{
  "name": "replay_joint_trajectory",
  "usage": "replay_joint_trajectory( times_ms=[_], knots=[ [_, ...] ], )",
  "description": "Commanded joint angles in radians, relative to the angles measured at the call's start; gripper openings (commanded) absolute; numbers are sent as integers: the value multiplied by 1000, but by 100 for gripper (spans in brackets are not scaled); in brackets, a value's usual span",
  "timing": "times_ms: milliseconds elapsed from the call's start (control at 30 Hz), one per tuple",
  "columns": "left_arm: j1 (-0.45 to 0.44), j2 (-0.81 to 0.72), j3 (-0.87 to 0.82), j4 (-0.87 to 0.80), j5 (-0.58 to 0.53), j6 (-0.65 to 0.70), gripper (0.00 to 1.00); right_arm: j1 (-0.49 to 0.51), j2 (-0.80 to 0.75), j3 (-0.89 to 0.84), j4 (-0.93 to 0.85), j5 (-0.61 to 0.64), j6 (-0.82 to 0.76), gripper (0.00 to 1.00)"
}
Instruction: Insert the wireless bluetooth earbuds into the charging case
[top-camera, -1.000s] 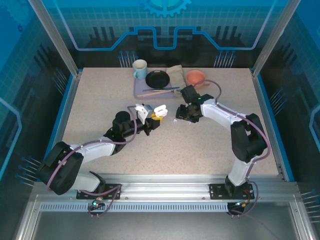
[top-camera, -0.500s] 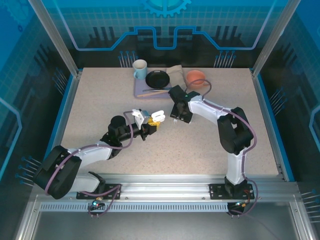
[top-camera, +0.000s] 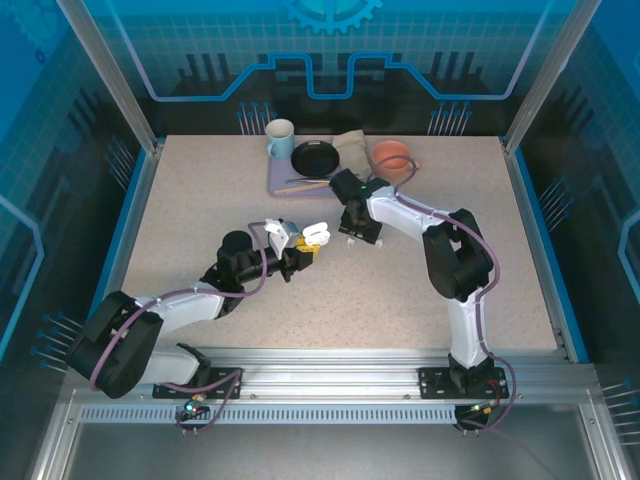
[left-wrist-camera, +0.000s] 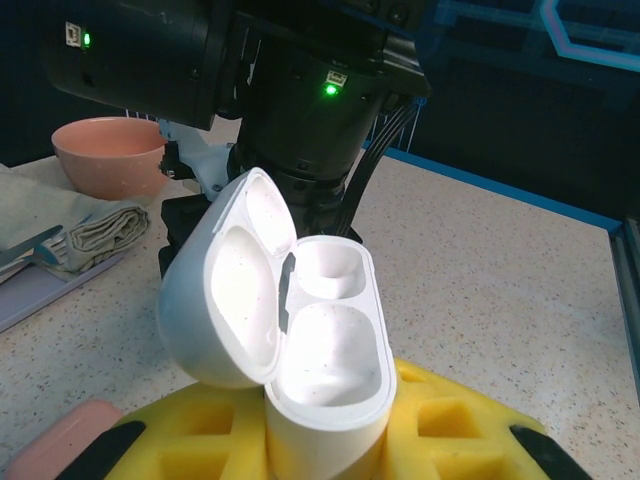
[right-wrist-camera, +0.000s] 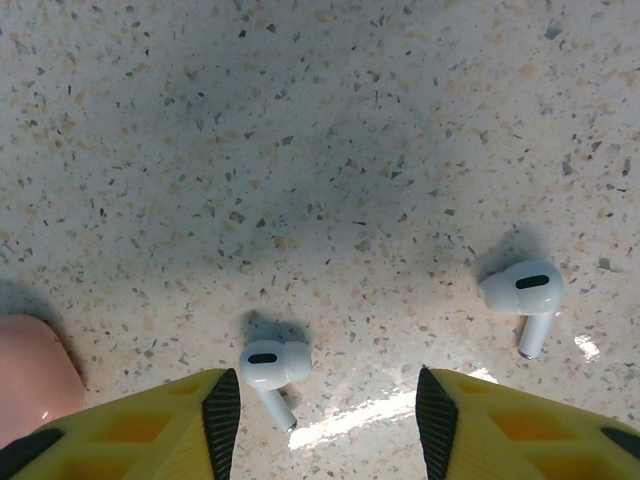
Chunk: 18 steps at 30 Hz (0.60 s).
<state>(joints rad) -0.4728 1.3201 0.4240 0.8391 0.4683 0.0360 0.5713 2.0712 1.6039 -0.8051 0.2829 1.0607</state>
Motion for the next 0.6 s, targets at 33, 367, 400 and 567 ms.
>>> replay_joint_trajectory(
  times_ms=[33,367,400,567],
  knots=[
    [7,-1,39,8,5,24,0,19,44,46,-38,13,36,52],
    [9,-1,45,5,4,19,0,25,99,78,-31,-2,15,52],
    [8,-1,45,6,4,18,0,25,102,76,-31,-5,16,52],
    [8,4,45,8,3,15,0,28,115,74,-21,-15,12,51]
  ],
)
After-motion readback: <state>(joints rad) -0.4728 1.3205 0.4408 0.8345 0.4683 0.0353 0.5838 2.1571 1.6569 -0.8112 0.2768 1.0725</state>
